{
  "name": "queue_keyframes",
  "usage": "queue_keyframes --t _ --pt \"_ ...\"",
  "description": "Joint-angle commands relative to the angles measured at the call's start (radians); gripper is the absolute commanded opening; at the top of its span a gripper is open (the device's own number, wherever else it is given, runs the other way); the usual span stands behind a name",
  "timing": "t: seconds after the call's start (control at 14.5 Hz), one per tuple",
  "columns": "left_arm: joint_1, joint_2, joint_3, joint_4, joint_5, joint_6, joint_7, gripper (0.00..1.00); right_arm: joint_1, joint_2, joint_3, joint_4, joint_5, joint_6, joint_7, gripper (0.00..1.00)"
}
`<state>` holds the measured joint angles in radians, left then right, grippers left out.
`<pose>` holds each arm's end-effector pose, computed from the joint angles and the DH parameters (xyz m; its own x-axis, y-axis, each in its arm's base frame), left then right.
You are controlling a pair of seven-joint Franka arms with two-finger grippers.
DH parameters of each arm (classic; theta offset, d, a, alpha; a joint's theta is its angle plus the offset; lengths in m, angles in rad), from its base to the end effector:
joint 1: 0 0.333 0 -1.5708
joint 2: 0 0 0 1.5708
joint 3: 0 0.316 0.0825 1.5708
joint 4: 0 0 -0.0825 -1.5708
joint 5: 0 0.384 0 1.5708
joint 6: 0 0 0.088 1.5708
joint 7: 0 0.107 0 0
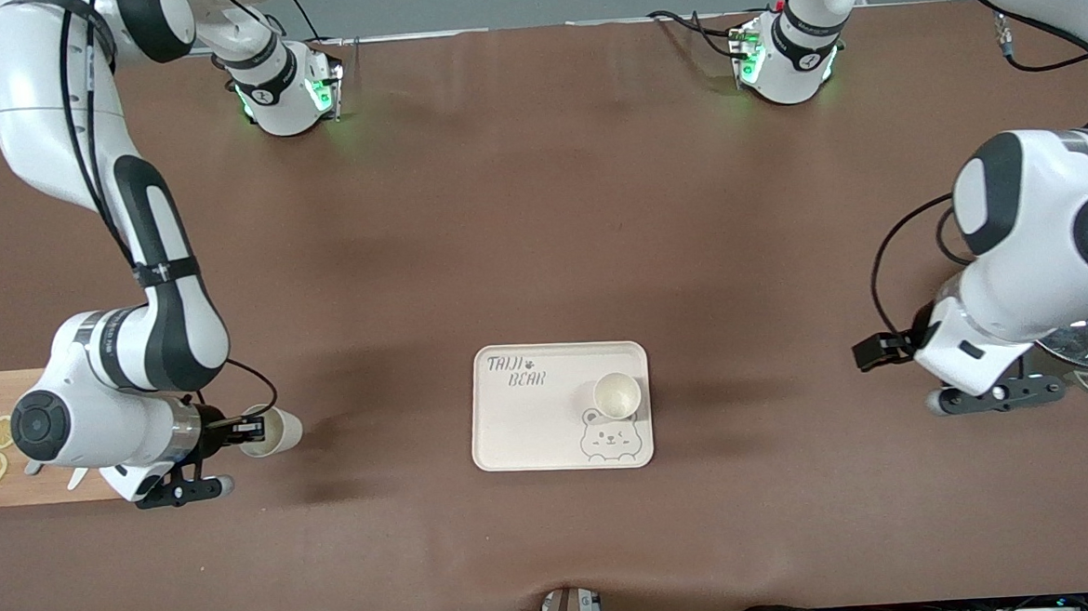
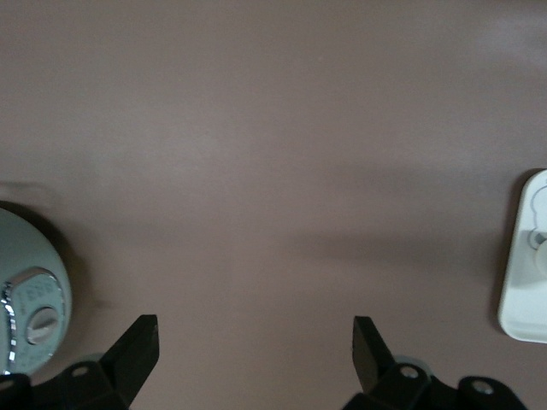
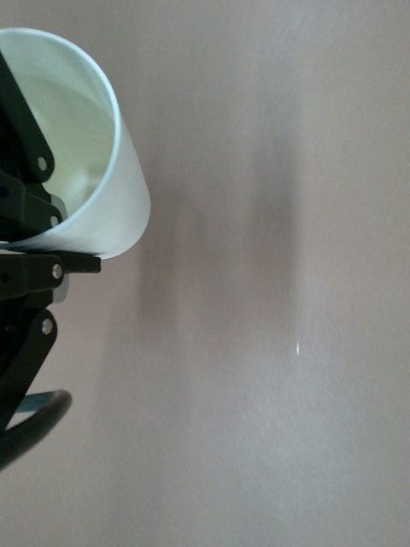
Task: Place white IKEA cup upright on tray with both arms
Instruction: 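Withdraw the left gripper while the right gripper carries its cup toward the tray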
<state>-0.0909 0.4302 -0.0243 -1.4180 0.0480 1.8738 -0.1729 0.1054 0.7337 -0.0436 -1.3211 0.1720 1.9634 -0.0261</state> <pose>0.6856 -0.0729 0.4554 0.9985 0.0458 0.0313 0.0468 -0.9984 -0.0311 0.7268 0.0632 0.2931 0.9954 0.0303 -0.0906 0.0188 -0.9920 -0.1251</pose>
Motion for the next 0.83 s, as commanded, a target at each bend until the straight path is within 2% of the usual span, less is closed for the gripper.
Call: queue_keyframes --t 0.0,0.14,0.41,0.76 --pt "0.029 -0.047 -0.006 -0.03 -0.014 -0.008 0.071 1.0 0.08 -0.007 -0.001 0.011 0.015 -0.018 0.203 0.0" --pt "0.068 -0.073 -0.008 -0.033 -0.02 -0.013 0.179 1.0 0.149 -0.007 -0.001 0.013 0.015 -0.011 0.352 0.0" --pt "0.098 -0.139 -0.006 -0.033 -0.036 -0.105 0.191 1.0 0.253 0.004 -0.002 0.066 0.014 0.008 0.584 0.0" --pt "0.083 -0.24 -0.009 -0.032 -0.034 -0.254 0.173 1.0 0.352 0.021 -0.004 0.063 0.014 0.15 0.784 0.0"
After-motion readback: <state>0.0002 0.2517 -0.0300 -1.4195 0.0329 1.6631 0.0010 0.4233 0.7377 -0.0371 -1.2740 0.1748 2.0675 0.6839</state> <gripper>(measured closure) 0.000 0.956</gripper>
